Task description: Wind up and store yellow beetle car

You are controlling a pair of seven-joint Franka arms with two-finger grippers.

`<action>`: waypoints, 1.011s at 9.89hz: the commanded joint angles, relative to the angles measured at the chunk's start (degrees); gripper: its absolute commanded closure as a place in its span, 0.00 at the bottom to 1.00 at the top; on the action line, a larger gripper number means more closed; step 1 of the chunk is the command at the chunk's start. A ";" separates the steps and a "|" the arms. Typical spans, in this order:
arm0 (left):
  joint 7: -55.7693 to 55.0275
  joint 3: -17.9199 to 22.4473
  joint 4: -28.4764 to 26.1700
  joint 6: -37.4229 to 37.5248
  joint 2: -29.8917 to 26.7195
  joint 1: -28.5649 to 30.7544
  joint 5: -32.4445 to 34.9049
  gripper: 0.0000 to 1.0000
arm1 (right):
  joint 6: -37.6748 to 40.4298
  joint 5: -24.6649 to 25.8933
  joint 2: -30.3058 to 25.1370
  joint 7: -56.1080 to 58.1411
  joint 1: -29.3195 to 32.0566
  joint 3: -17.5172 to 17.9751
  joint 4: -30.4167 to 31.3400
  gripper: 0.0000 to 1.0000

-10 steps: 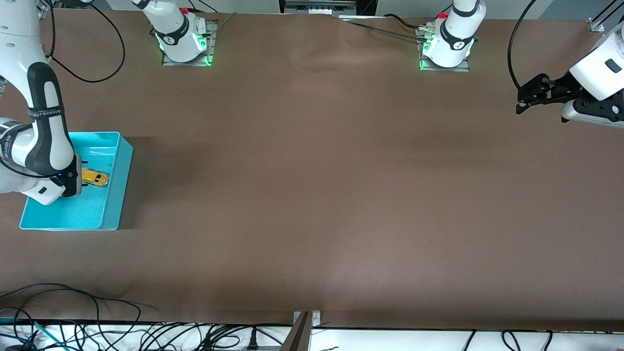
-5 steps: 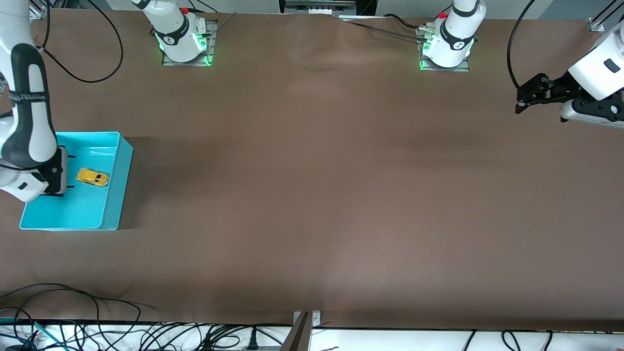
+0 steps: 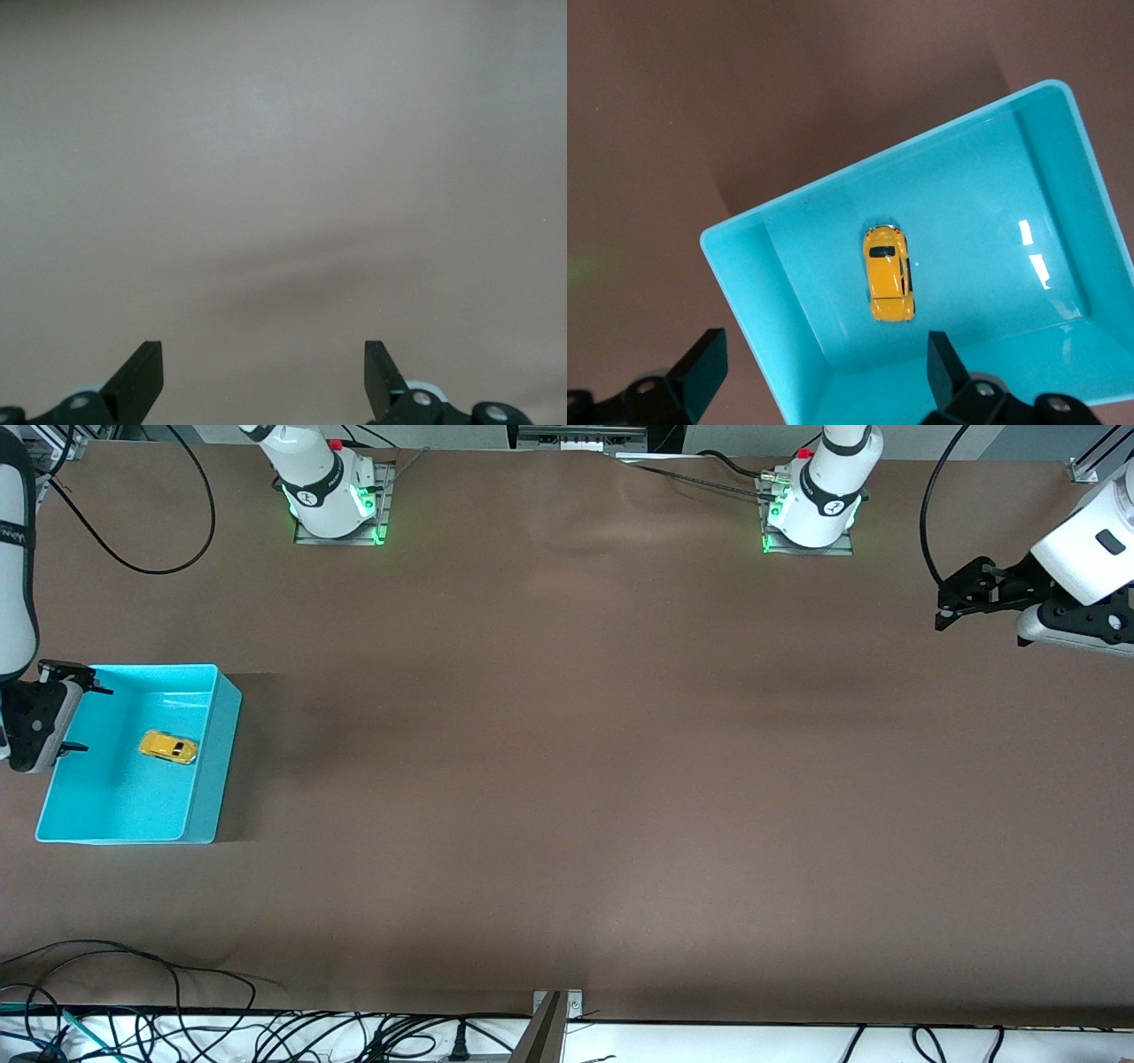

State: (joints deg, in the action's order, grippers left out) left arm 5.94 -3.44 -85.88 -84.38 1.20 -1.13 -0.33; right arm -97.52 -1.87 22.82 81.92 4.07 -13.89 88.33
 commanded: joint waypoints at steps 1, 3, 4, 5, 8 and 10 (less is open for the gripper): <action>-0.49 0.45 3.09 1.41 0.65 0.07 -1.60 0.00 | 3.99 -1.29 -0.32 -13.84 -2.39 0.18 -4.47 0.00; -0.41 0.45 3.18 1.85 0.56 0.07 -1.60 0.00 | 4.09 -5.75 -0.32 -23.69 -3.28 0.53 -5.98 0.00; -0.41 0.37 3.18 2.20 0.65 0.07 -1.69 0.00 | 4.17 -7.26 -0.32 -27.74 -3.36 0.62 -5.98 0.00; -0.41 0.37 3.18 2.20 0.65 -0.02 -1.69 0.00 | 4.18 -7.71 -0.58 -30.22 -3.36 1.67 -6.15 0.00; -0.49 0.37 3.18 2.12 0.83 -0.28 -1.69 0.00 | 5.31 -7.71 -3.66 -39.89 -3.36 2.99 -6.51 0.00; -0.49 0.37 3.09 2.20 0.82 -0.28 -1.69 0.00 | 6.36 -7.54 -6.46 -47.77 -3.45 6.32 -6.60 0.00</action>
State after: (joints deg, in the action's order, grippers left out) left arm 5.94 -3.28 -84.49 -83.35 1.25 -1.15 -0.34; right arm -92.95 -8.75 18.92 39.61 0.33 -10.02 81.60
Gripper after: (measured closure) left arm 0.000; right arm 0.000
